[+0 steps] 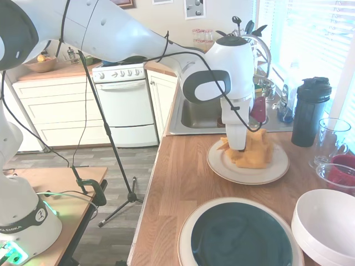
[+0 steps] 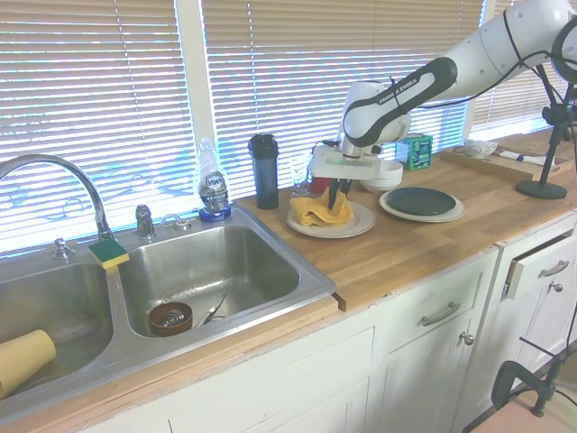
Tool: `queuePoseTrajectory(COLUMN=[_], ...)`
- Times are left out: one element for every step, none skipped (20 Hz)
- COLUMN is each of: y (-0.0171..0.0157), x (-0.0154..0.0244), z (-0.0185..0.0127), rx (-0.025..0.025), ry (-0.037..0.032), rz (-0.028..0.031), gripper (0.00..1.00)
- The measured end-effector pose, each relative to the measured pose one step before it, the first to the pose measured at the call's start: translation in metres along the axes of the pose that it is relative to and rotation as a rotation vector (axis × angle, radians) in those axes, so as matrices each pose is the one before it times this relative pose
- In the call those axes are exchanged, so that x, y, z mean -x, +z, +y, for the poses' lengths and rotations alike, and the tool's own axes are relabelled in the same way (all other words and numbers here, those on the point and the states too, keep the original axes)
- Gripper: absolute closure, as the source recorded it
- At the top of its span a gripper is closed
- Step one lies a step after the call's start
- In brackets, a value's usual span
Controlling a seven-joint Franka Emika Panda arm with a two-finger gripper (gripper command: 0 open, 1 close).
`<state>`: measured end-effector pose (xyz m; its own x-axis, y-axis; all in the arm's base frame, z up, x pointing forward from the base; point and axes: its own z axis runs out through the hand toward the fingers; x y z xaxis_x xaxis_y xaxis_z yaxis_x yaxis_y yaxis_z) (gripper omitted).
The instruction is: Wipe the white plate in clockwise motion
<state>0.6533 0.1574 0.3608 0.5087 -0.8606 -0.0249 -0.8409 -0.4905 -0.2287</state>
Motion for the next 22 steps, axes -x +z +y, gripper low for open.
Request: queuePoseTrajectory(y=[-0.00074,-0.00049,-0.00019,-0.00016,0.00016,0.00082,0.00122,0.00123,0.00088,-0.00043,-0.00126,-0.00164,-0.00168,-0.00178,-0.00166,-0.00168,-0.00141,-0.00131,-0.00116,-0.00078,-0.0009,-0.00051], x=[-0.0037,-0.00349,-0.00328,-0.00365,-0.00367,-0.00274,-0.00186,-0.00143,-0.00013,0.00061,0.0011,0.0017,0.00218,0.00237,0.00264,0.00318,0.00404,0.00498,0.00626,0.00724,0.00795,0.00853], z=[0.00042,0.00085,0.00102,0.00119,0.00148,0.00195,0.00272,0.00345,0.0043,0.00432,0.0054,0.00552,0.00583,0.00595,0.00592,0.00544,0.00521,0.00453,0.00374,0.0033,0.00267,0.00202], rx=[0.00012,0.00178,0.00231,0.00249,0.00363,0.00496,0.00681,0.00775,0.00714,0.00432,0.00378,0.00319,0.00429,0.00468,0.00492,0.00389,0.00345,0.00289,0.00153,0.0019,0.00285,0.00305], ry=[0.00206,-0.00032,-0.00012,0.00058,0.00007,-0.00087,-0.00165,-0.00211,-0.00201,-0.00286,-0.00399,-0.00315,-0.00251,-0.00165,-0.00218,-0.00341,-0.00515,-0.00613,-0.00845,-0.00979,-0.00962,-0.00862], rz=[0.00639,0.00785,0.00734,0.00751,0.00788,0.00641,0.00553,0.00532,0.00327,0.00375,0.00478,0.00294,0.00121,-0.00003,-0.0002,-0.00009,-0.00028,-0.00136,-0.00201,-0.00283,-0.00389,-0.00423], gripper=[1.0,1.0,1.0,1.0,1.0,1.0,1.0,1.0,1.0,1.0,1.0,1.0,1.0,1.0,1.0,1.0,1.0,1.0,1.0,1.0,1.0,1.0])
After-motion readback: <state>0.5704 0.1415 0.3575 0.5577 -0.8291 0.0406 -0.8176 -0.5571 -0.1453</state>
